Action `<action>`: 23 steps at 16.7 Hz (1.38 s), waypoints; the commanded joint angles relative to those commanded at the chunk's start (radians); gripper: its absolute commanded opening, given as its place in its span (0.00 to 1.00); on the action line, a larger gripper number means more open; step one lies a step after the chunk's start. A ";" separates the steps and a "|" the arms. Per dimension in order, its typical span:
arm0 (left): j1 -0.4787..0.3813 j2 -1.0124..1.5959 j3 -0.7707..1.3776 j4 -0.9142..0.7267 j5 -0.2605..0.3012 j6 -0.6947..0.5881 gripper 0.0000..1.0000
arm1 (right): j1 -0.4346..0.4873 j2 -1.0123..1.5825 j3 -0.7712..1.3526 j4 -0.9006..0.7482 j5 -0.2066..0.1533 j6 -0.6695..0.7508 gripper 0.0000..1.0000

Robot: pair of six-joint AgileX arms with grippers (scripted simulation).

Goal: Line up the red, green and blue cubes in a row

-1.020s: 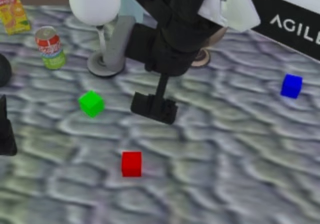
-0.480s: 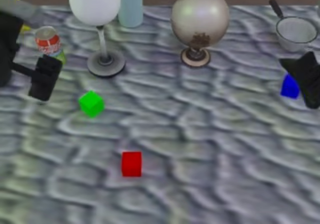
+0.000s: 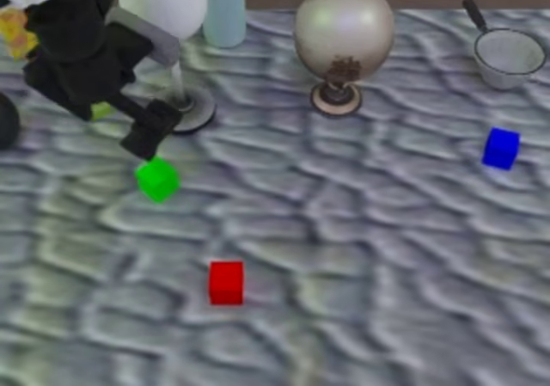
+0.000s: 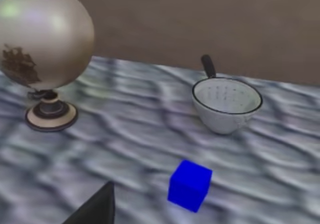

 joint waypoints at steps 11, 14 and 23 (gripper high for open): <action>-0.026 0.226 0.212 -0.114 -0.002 0.047 1.00 | -0.091 -0.264 -0.251 0.172 0.028 0.076 1.00; -0.029 0.238 0.180 -0.073 -0.002 0.050 1.00 | -0.091 -0.264 -0.251 0.172 0.028 0.076 1.00; -0.030 0.312 0.032 0.152 -0.001 0.050 1.00 | -0.091 -0.264 -0.251 0.172 0.028 0.076 1.00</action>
